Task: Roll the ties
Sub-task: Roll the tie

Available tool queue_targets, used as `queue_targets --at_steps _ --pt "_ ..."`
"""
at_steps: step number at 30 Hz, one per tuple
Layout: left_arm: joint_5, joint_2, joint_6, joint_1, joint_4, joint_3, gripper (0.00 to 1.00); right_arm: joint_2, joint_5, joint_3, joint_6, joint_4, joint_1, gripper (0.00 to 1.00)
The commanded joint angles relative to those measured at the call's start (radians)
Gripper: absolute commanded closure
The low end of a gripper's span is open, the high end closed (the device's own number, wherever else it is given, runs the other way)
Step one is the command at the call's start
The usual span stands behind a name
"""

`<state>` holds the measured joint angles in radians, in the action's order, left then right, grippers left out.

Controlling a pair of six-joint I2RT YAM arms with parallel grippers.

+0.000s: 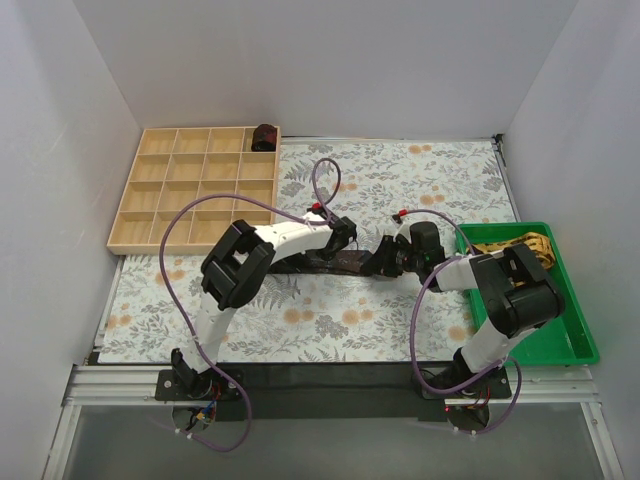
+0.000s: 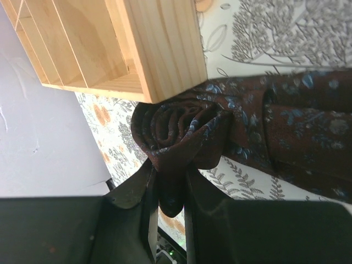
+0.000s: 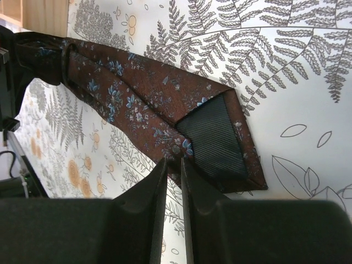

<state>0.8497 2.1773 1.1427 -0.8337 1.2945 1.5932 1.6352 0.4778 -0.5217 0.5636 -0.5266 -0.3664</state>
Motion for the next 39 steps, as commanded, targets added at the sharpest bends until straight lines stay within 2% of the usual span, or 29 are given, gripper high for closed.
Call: queue_targets --at_steps 1,8,15,27,39 --pt "0.026 -0.048 0.02 0.031 -0.021 0.047 1.0 0.037 0.034 0.009 0.042 -0.033 0.006 0.8" --pt "0.049 -0.017 0.045 0.058 0.017 0.125 1.0 0.048 0.035 0.037 0.067 -0.033 0.006 0.8" --pt "0.06 0.039 0.066 0.05 0.042 0.125 1.0 0.038 0.033 0.035 0.065 -0.036 0.006 0.8" --pt "0.018 -0.031 0.028 0.022 0.046 0.039 1.0 0.032 0.018 0.045 0.056 -0.036 0.006 0.8" --pt "0.003 -0.044 0.019 -0.004 0.098 0.065 1.0 0.025 0.008 0.048 0.053 -0.036 0.006 0.8"
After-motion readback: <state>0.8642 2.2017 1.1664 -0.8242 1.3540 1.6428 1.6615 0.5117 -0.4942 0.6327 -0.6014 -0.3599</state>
